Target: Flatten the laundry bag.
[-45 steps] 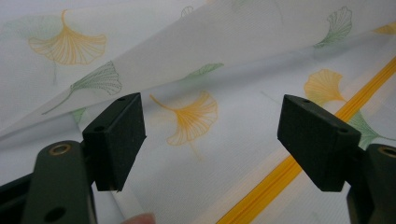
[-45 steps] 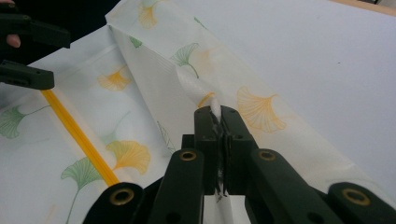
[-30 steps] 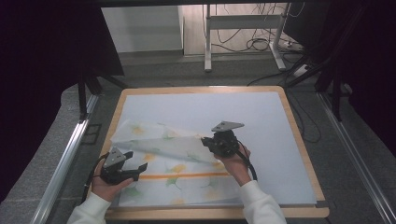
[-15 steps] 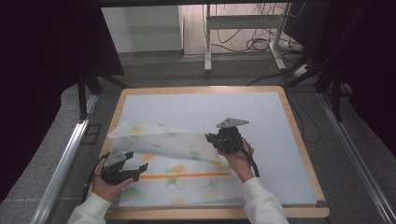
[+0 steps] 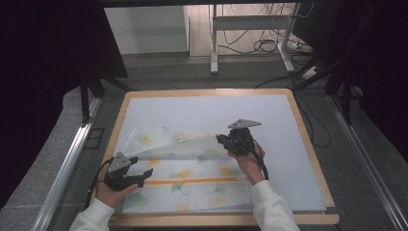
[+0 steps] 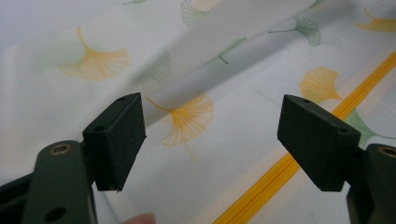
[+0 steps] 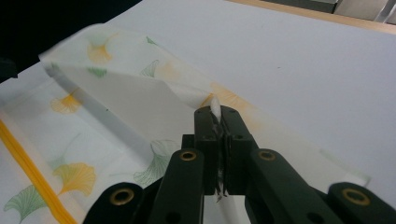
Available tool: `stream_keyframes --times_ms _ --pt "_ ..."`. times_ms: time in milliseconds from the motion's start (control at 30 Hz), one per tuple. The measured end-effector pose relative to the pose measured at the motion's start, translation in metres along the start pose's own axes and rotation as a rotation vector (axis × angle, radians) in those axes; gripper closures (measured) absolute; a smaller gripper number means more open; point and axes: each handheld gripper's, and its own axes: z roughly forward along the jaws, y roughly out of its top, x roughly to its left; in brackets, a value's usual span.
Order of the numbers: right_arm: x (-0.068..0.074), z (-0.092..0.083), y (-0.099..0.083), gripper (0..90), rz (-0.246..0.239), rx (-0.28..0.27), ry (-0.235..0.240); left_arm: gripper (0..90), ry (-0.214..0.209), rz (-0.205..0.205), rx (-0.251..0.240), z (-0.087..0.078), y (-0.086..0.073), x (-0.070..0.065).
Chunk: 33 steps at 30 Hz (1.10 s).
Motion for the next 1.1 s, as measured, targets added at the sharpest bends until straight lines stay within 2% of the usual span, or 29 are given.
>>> stream_keyframes --times_ms 500,700,900,1100 --pt "-0.012 0.007 0.0 85.8 0.035 0.002 -0.018 23.2 0.0 0.004 0.005 0.001 0.0 0.0" --pt "-0.017 0.01 0.008 85.8 0.033 -0.001 -0.02 23.2 -0.003 0.007 0.009 0.002 -0.001 -0.001" --pt "-0.029 0.027 0.017 85.9 0.064 0.013 -0.032 23.2 -0.018 0.023 0.01 0.0 -0.001 -0.003" --pt "-0.035 0.044 0.031 85.9 0.067 0.045 -0.063 23.2 -0.035 0.027 0.009 0.0 -0.002 -0.003"
